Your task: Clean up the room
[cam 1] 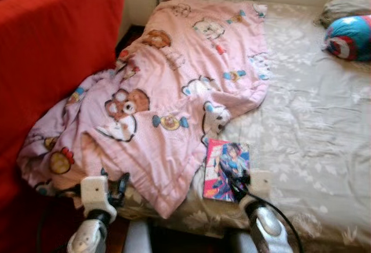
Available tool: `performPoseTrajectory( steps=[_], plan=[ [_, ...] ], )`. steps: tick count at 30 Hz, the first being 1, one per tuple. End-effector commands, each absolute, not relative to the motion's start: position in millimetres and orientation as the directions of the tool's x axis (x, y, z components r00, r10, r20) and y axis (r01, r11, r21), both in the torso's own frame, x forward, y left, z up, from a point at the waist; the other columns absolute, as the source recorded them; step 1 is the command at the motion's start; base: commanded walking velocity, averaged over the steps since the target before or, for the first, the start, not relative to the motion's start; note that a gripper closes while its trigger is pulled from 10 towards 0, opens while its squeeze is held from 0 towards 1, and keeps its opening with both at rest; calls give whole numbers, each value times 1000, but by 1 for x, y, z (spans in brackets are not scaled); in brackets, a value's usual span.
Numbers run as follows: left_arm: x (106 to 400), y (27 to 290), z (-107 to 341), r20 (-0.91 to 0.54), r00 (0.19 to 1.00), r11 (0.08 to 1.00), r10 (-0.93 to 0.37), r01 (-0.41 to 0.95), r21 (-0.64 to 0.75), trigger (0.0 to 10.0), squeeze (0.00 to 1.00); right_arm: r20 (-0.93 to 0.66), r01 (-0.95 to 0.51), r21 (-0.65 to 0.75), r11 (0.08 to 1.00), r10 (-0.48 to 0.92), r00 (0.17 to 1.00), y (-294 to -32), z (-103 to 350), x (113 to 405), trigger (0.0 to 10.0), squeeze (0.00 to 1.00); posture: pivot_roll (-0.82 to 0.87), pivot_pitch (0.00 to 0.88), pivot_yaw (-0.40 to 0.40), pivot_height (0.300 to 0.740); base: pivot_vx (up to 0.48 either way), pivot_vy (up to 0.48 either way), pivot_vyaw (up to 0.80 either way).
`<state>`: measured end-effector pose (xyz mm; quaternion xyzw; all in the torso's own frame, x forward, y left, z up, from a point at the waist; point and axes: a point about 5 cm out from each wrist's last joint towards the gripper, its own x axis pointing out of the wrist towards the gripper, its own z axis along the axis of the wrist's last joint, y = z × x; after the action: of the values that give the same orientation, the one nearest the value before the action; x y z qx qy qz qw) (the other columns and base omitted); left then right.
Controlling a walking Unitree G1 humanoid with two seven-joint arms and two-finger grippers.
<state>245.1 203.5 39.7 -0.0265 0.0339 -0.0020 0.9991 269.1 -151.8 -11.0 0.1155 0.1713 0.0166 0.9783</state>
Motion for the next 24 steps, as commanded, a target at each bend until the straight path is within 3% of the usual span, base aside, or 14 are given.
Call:
performPoseTrajectory(
  steps=[1, 3, 4, 5, 6, 7, 8, 24],
  plan=[
    [237, 207, 32, -109, 994, 999, 4, -8, -38, 10000, 0, -390, 96, 303, 948, 31, 920, -156, -20, 263, 10000, 0, 66, 174, -18, 613, 0, 0, 0],
    [236, 207, 32, -107, 994, 999, 5, -9, -37, 10000, 0, -394, 110, 315, 943, 24, 919, -157, -21, 263, 10000, 24, 82, 181, -16, 613, 0, 0, 0],
    [236, 208, 33, -105, 994, 999, 6, -9, -35, 10000, 0, -408, 137, 334, 933, 12, 913, -159, -22, 263, 10000, 82, 82, 181, -16, 613, 0, 0, 0],
    [235, 210, 35, -101, 995, 1000, 8, -11, -28, 10000, 0, -442, 197, 361, 911, -18, 897, -163, -25, 264, 10000, 792, 105, 197, -5, 613, 0, 0, 0],
    [234, 212, 36, -99, 995, 1000, 8, -11, -24, 10000, 0, -462, 225, 379, 898, -27, 887, -164, -26, 264, 10000, 580, 110, 200, 0, 613, 0, 0, 0],
    [233, 212, 36, -100, 995, 1000, 9, -11, -22, 10000, 0, -469, 231, 388, 892, -24, 883, -164, -26, 264, 10000, 580, 113, 202, 2, 613, 0, 0, 0],
    [232, 213, 37, -100, 995, 1000, 9, -11, -19, 10000, 0, -477, 237, 403, 884, -18, 879, -163, -27, 265, 10000, 0, 121, 209, 7, 613, 0, 0, 0],
    [209, 233, 44, -133, 991, 999, 25, -20, 41, 10000, 0, -473, 215, 472, 855, 39, 880, -152, -25, 270, 10000, 0, 205, 252, 76, 613, 0, 0, 0]
  ],
)
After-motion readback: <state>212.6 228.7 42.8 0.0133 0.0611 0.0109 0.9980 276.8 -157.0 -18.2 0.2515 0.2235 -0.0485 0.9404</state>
